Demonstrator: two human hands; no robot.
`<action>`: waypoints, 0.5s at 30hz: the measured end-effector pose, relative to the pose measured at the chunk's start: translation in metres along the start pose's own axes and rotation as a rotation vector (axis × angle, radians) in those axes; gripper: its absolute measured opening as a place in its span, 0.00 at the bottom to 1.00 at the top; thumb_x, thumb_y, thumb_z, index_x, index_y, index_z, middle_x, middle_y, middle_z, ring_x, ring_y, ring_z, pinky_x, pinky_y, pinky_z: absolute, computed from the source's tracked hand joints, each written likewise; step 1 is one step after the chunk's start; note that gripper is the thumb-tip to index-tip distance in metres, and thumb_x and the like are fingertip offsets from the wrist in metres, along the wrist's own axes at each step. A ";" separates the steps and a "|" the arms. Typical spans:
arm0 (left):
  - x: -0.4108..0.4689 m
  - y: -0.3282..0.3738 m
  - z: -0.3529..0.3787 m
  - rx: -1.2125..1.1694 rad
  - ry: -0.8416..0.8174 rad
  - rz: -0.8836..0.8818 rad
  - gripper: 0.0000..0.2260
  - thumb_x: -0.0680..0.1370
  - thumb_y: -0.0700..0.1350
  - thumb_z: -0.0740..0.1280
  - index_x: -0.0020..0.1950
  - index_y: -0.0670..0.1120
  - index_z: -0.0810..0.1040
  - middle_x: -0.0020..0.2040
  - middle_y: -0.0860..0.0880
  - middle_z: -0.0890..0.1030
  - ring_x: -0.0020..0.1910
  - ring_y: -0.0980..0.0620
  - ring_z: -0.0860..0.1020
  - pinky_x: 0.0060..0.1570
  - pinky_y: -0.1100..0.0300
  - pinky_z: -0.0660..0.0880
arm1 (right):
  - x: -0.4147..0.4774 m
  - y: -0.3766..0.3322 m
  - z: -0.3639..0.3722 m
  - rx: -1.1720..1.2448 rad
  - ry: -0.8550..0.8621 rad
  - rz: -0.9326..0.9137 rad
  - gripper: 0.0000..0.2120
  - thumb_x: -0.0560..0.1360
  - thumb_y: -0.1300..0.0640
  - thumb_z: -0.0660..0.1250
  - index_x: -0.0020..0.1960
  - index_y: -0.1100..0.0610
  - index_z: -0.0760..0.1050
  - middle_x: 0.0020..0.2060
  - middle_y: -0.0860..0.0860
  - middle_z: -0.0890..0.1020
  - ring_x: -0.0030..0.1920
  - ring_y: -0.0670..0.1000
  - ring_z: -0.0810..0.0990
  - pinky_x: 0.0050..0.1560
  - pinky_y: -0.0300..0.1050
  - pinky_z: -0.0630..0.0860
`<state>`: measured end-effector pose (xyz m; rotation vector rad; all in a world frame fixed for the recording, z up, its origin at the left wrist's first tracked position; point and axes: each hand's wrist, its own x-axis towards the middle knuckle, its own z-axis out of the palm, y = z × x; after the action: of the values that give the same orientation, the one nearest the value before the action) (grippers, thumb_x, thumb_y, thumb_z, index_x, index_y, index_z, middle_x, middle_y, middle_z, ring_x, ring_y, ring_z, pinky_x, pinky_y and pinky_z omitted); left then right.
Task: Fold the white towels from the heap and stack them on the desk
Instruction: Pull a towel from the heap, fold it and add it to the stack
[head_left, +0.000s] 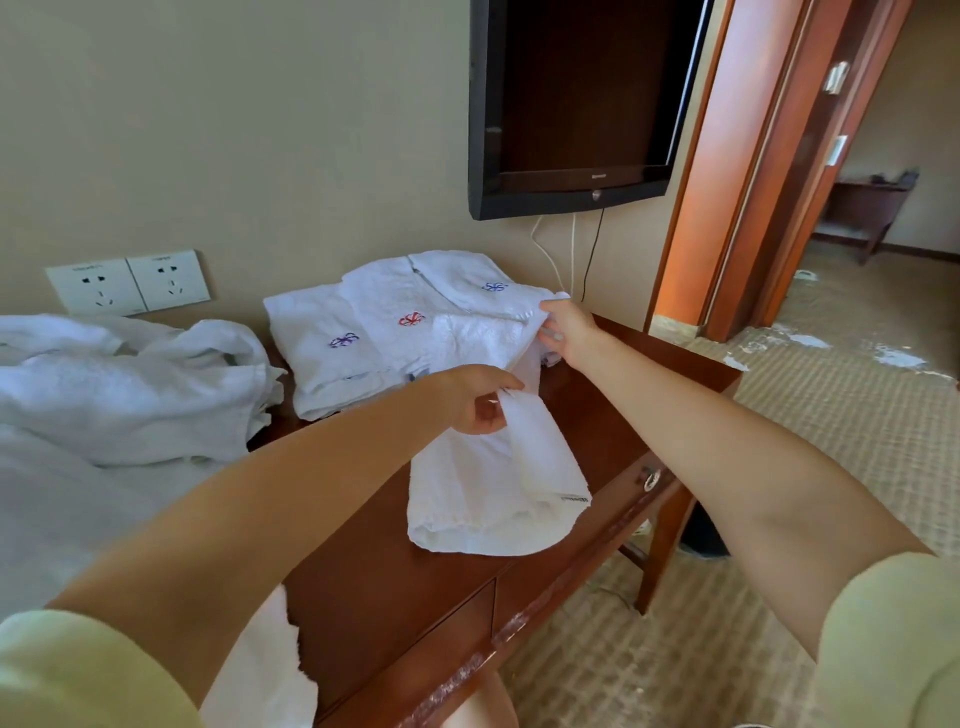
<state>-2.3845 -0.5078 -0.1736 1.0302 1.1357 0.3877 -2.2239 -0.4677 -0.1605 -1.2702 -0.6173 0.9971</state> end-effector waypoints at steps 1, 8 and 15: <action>-0.003 -0.001 -0.011 0.026 0.025 0.002 0.05 0.77 0.38 0.68 0.44 0.41 0.74 0.40 0.47 0.77 0.35 0.53 0.77 0.24 0.65 0.76 | -0.001 0.002 0.011 -0.073 -0.019 -0.014 0.04 0.78 0.64 0.62 0.52 0.58 0.71 0.44 0.53 0.74 0.37 0.46 0.78 0.29 0.36 0.75; -0.017 -0.039 -0.075 0.079 -0.077 -0.173 0.09 0.83 0.45 0.60 0.61 0.43 0.70 0.46 0.42 0.84 0.39 0.46 0.84 0.32 0.59 0.81 | 0.001 0.048 0.088 -0.555 -0.176 -0.004 0.22 0.76 0.62 0.67 0.67 0.66 0.66 0.62 0.57 0.73 0.51 0.51 0.76 0.54 0.47 0.79; -0.014 -0.045 -0.042 0.159 -0.143 -0.082 0.23 0.74 0.44 0.73 0.67 0.42 0.71 0.61 0.41 0.79 0.51 0.45 0.81 0.42 0.55 0.81 | -0.016 0.046 0.081 -0.630 -0.271 -0.021 0.20 0.78 0.61 0.64 0.70 0.61 0.68 0.68 0.54 0.70 0.65 0.52 0.71 0.62 0.45 0.73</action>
<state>-2.4377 -0.5216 -0.2054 1.1281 1.0889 0.1577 -2.3123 -0.4424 -0.1845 -1.6787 -1.2179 1.0007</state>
